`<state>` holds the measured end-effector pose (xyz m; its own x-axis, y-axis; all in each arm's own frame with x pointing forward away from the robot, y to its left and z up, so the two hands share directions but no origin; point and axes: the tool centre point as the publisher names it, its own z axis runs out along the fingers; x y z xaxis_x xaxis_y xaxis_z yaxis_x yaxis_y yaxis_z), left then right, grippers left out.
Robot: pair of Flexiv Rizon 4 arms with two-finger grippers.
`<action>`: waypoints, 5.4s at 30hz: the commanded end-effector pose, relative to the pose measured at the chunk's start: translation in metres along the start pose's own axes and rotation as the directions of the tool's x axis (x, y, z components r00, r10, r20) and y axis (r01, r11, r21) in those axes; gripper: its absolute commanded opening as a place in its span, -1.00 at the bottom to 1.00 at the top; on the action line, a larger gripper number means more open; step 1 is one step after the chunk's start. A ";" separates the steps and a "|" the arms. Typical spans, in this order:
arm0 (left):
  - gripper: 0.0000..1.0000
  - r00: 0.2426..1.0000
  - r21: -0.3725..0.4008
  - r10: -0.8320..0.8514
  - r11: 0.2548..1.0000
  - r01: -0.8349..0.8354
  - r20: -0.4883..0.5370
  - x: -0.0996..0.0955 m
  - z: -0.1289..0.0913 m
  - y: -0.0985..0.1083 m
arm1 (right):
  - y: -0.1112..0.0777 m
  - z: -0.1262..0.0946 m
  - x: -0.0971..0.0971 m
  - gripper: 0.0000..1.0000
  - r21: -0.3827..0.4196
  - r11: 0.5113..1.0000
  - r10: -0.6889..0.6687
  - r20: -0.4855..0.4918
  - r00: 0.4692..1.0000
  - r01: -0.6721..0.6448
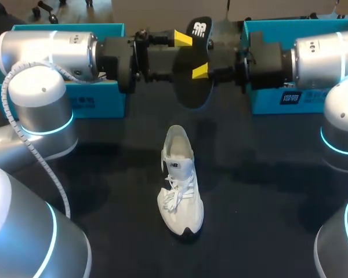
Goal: Take the shoe out of the shoebox, open the shoe tongue, remove and reinsert the insole, then place the shoe into the shoebox
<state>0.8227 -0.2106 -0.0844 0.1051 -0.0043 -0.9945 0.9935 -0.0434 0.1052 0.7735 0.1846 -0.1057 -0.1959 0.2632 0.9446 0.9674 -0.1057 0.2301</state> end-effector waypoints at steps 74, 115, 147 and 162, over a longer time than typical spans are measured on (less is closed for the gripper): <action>1.00 0.590 -0.321 -0.774 0.632 0.705 -0.229 0.093 -0.077 -0.017 | 0.041 -0.014 -0.036 -1.00 -0.089 0.757 -0.647 0.035 0.762 0.647; 1.00 0.468 -0.497 -0.861 0.501 0.709 -0.200 0.169 -0.094 -0.038 | 0.026 0.022 -0.095 -1.00 -0.134 0.682 -0.727 -0.013 0.687 0.719; 1.00 0.442 -0.515 -0.838 0.545 0.661 -0.319 0.217 -0.083 -0.056 | 0.017 0.053 -0.119 -1.00 -0.142 0.638 -0.769 -0.060 0.637 0.757; 1.00 0.391 -0.563 -0.881 0.471 0.679 -0.266 0.240 -0.090 -0.070 | 0.015 0.052 -0.129 -1.00 -0.156 0.644 -0.764 -0.081 0.640 0.749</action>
<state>0.7882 -0.1188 -0.3283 -0.8219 0.3118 -0.4767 0.5667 0.5322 -0.6290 0.8208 0.2003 -0.2294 -0.8758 0.1792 0.4483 0.4538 -0.0111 0.8910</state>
